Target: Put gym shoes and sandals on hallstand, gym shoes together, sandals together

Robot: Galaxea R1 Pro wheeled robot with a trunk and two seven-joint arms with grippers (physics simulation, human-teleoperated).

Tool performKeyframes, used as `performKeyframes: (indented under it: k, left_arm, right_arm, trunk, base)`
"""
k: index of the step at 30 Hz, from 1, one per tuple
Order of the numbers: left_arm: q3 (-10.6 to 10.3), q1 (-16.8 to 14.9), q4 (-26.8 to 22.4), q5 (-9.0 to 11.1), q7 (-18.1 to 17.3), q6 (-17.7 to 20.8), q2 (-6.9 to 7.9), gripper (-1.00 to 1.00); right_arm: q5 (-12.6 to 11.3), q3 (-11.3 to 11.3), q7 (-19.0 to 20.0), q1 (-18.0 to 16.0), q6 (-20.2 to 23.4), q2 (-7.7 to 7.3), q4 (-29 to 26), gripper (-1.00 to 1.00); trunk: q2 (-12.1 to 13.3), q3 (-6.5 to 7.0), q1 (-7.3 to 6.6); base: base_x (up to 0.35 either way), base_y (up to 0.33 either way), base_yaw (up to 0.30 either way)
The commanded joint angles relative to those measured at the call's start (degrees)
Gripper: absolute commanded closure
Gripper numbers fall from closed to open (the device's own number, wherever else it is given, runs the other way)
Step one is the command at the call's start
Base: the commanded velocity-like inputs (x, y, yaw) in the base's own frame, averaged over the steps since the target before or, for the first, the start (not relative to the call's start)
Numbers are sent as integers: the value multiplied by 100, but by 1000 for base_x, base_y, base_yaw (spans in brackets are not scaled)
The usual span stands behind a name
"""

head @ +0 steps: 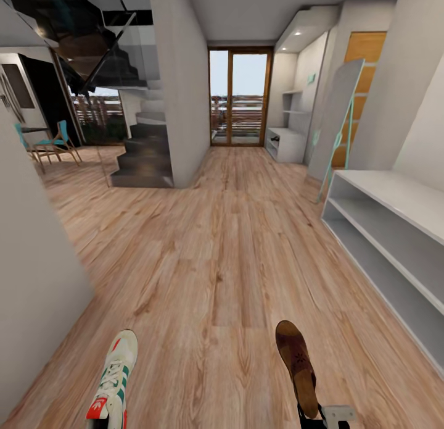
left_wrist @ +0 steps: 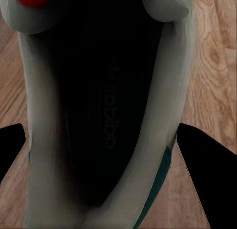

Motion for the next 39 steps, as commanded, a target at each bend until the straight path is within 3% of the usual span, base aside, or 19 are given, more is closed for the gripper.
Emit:
performKeyframes:
  k: [1, 39]
  left_arm:
    - [37, -3, -9, -56, -28, -18, -10, 100]
    - [28, -3, -9, -56, -30, -27, -17, 100]
  right_arm:
    - [16, -47, 35, -4, -14, 3, 3, 100]
    - [16, -47, 35, -4, -18, 3, 3, 100]
  trunk:
    - [-2, -4, 3]
    - [-2, -4, 3]
  base:
    - [338, 0, 0]
    - [338, 0, 0]
